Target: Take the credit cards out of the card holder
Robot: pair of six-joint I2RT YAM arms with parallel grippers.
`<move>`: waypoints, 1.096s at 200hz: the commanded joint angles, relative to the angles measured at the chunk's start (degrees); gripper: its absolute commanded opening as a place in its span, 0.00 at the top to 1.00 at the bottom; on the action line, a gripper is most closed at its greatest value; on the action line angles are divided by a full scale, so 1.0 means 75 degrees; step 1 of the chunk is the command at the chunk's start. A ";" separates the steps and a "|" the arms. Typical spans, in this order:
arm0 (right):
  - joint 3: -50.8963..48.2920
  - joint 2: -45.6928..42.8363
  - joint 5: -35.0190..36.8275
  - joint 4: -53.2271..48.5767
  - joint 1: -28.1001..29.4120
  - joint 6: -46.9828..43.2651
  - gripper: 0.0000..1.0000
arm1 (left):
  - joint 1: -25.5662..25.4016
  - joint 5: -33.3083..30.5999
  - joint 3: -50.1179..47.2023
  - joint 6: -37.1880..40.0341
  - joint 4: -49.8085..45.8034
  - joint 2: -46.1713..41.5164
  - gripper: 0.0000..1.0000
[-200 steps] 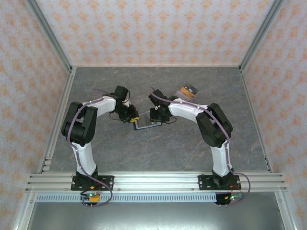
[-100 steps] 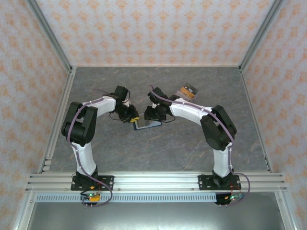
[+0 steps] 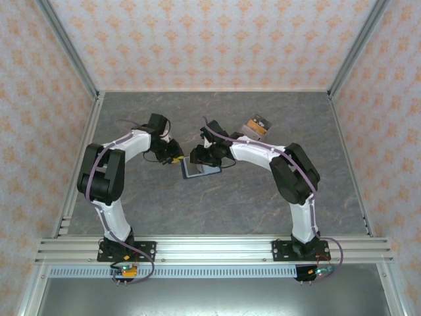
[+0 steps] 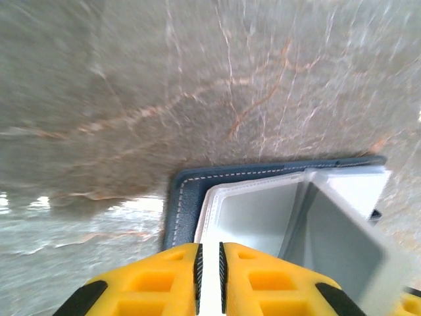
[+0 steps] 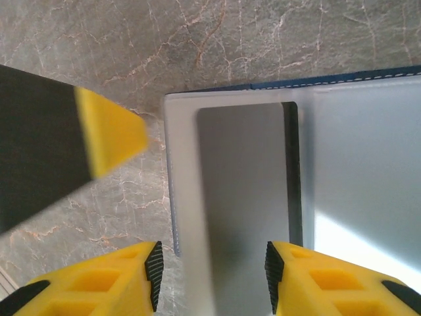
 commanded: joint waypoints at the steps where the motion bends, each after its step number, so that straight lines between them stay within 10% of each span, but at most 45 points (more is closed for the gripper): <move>1: 0.0021 0.0023 -0.0182 0.0340 -0.0037 0.0113 0.53 | 0.0042 -0.0345 -0.0076 -0.0023 -0.0265 -0.0270 0.83; 219: -0.0085 0.0738 -0.0181 0.0351 -0.0353 0.0284 0.74 | -0.0380 0.0149 -0.0596 -0.0040 0.0384 0.0689 0.94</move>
